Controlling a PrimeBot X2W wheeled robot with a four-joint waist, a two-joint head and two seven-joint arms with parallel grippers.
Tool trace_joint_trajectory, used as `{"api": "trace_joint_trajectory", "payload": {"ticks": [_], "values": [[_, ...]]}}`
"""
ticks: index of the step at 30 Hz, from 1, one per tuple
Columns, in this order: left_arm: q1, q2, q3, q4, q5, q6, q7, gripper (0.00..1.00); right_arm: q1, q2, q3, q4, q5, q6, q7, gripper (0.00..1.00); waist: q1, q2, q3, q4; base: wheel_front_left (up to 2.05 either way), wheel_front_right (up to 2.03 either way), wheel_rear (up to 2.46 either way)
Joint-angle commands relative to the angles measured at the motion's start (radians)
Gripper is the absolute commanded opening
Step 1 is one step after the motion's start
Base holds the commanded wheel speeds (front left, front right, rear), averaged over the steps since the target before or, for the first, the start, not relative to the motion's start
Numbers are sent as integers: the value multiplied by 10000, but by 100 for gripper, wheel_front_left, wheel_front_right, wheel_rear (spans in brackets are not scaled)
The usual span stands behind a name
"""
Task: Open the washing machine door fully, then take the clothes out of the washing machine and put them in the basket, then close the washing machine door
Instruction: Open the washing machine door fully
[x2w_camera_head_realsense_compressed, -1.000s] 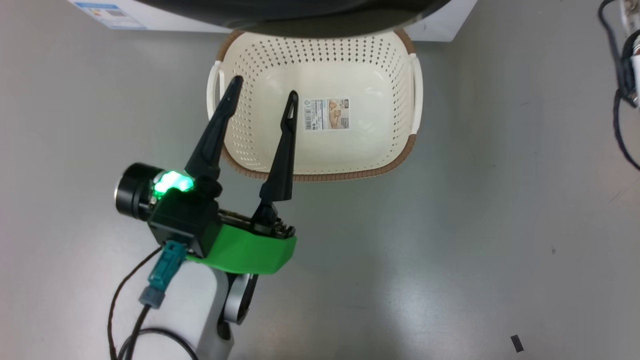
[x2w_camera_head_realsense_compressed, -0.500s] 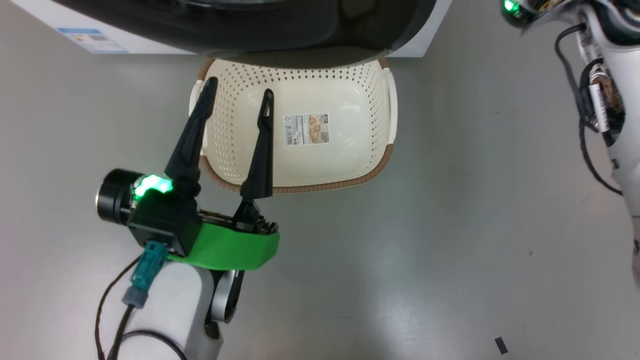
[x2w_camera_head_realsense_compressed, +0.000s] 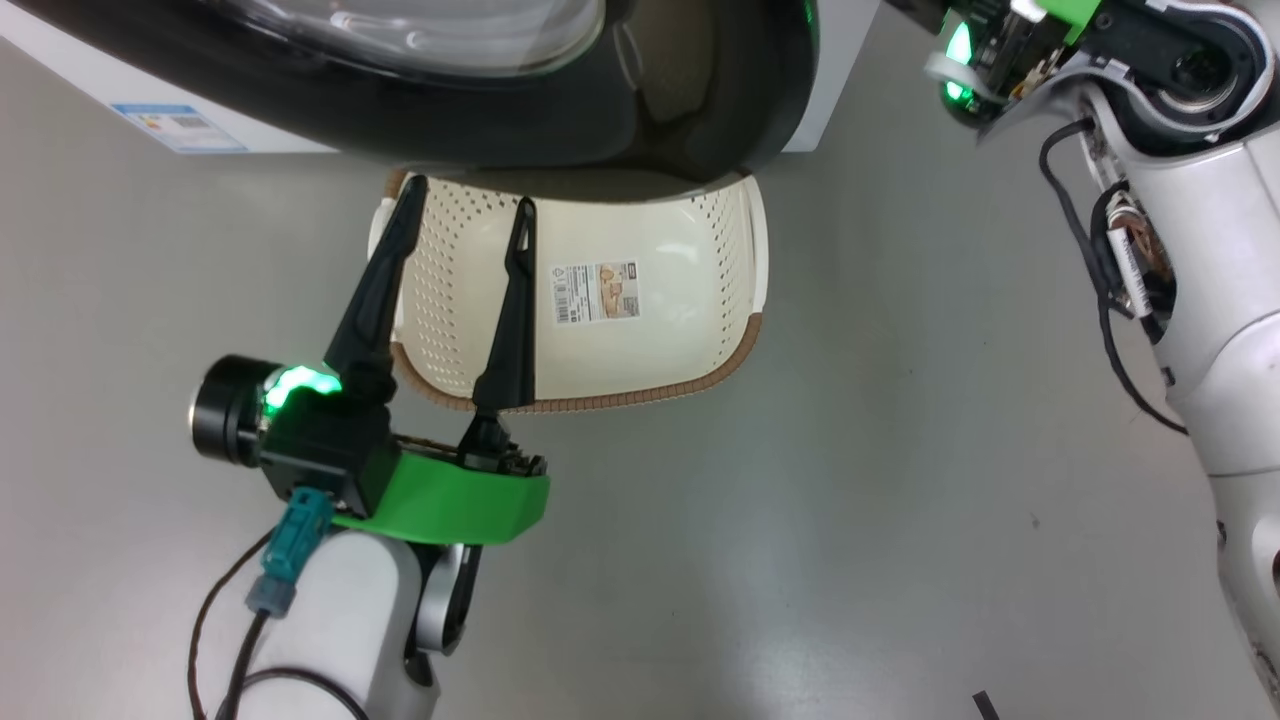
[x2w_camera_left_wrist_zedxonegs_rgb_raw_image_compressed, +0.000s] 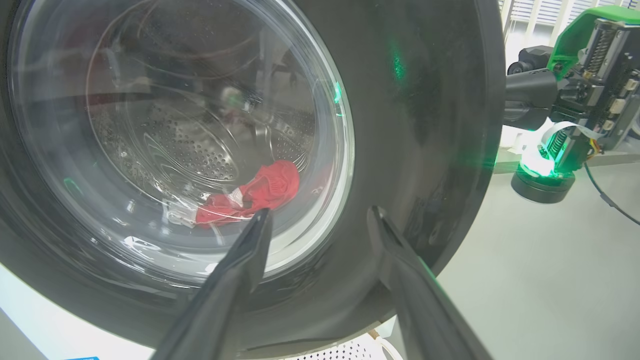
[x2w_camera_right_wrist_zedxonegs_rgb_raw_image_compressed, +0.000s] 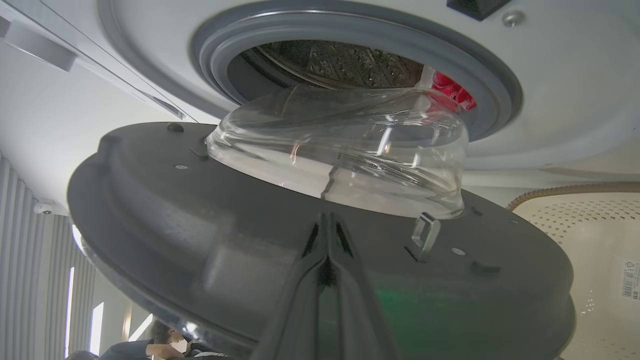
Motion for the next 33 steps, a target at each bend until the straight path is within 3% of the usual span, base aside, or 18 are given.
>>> {"api": "trace_joint_trajectory", "payload": {"ticks": [1,15,16,17,18,19,26,33], "values": [[261,187,367,-177,96,-47,-46,100,278,315,52,-245,-109,8,79,0,0,0,-141,-57,0,0,0],[475,187,470,-123,-48,-103,-46,100,761,616,186,-89,-301,8,-48,2,0,0,-567,-198,0,0,0],[465,187,480,-126,-52,-106,-46,100,762,597,171,-67,-400,8,-194,11,0,0,-553,-204,0,0,0],[454,187,491,-125,-55,-108,-46,100,772,581,139,-42,-502,8,-386,26,0,0,-543,-209,0,0,0],[442,187,505,-122,-63,-108,-46,100,780,570,97,-41,-605,8,-598,88,0,0,-532,-214,0,0,0],[430,187,519,-118,-75,-106,-46,100,804,568,45,-56,-681,8,-790,100,0,0,-521,-221,0,0,0],[382,187,587,-121,-144,-103,-46,100,1303,199,-47,-896,-1712,8,-2270,100,0,0,-453,-278,0,0,0],[423,187,759,-126,-156,-132,-46,100,2095,-545,894,-2089,-3652,8,-4063,100,0,0,-448,-435,0,0,0]]}}
